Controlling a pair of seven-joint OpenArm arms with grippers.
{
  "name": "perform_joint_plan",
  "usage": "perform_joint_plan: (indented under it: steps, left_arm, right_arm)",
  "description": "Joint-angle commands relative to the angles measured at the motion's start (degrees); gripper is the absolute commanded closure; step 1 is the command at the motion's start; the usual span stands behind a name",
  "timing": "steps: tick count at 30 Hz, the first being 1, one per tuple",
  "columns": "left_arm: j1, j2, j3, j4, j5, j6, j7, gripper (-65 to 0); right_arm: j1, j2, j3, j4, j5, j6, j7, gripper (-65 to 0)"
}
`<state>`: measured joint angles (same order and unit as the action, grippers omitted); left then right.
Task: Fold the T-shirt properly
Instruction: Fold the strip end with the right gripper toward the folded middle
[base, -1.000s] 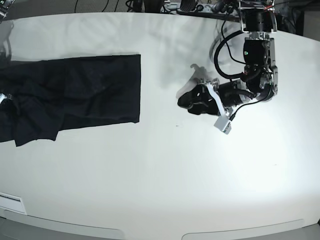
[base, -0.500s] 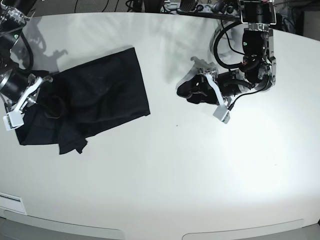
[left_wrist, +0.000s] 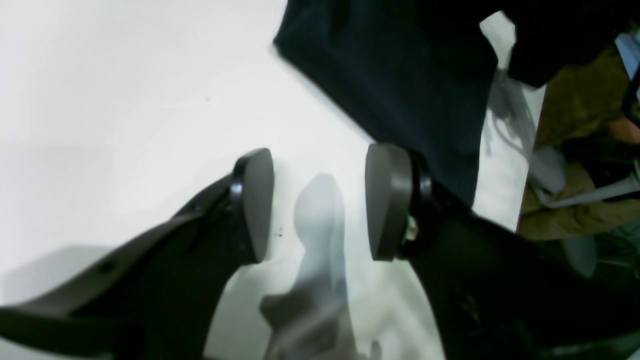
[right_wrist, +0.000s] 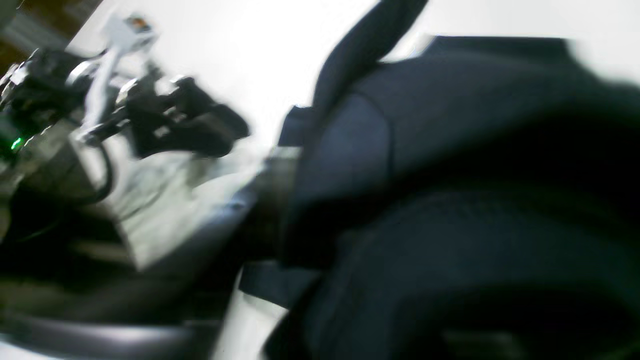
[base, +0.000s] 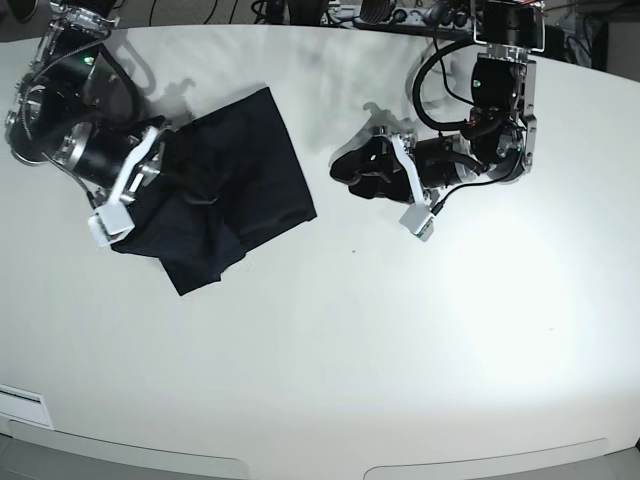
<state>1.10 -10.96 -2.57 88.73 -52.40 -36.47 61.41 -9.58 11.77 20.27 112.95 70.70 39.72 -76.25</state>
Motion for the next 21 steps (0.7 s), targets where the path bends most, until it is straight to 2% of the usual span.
perform_joint_plan:
  steps: [1,2,7,9,13,18,21]
  left_arm:
    - [-0.7,-0.7,0.0,0.8,1.1,0.0,-0.1,-31.6]
    - [-0.8,-1.0,0.0,0.8,1.6,0.0,0.0,-31.6]
    - [-0.8,-4.0,0.0,0.8,1.1,0.0,-0.2,-31.6]
    - [-0.8,-5.2,0.0,0.8,1.1,0.1,-1.0,-31.6]
    - [-0.8,-5.9,-0.1,0.8,1.2,0.1,-1.4,-31.6]
    - [-0.8,-5.9,-0.1,0.8,1.1,0.0,-1.4,-31.6]
    - [-0.8,-5.9,-0.1,0.8,1.1,0.1,-1.4,-31.6]
  right_arm:
    - [0.6,1.1,-2.0,0.8,-0.2,0.3,1.2,-42.9]
    - [0.7,1.7,-4.4,0.8,-1.5,0.3,1.2,-46.2]
    - [2.3,5.7,-13.8,0.9,-7.8,0.3,1.6,-46.5]
    - [3.4,6.5,-16.2,0.9,-7.7,0.3,1.6,-46.5]
    - [5.0,6.5,-21.7,0.9,-8.3,0.3,3.0,-46.5]
    - [6.9,6.5,-29.5,0.9,-20.5,0.3,6.4,-46.5]
    - [7.4,6.5,-30.1,0.9,-23.4,0.3,9.4,-46.5]
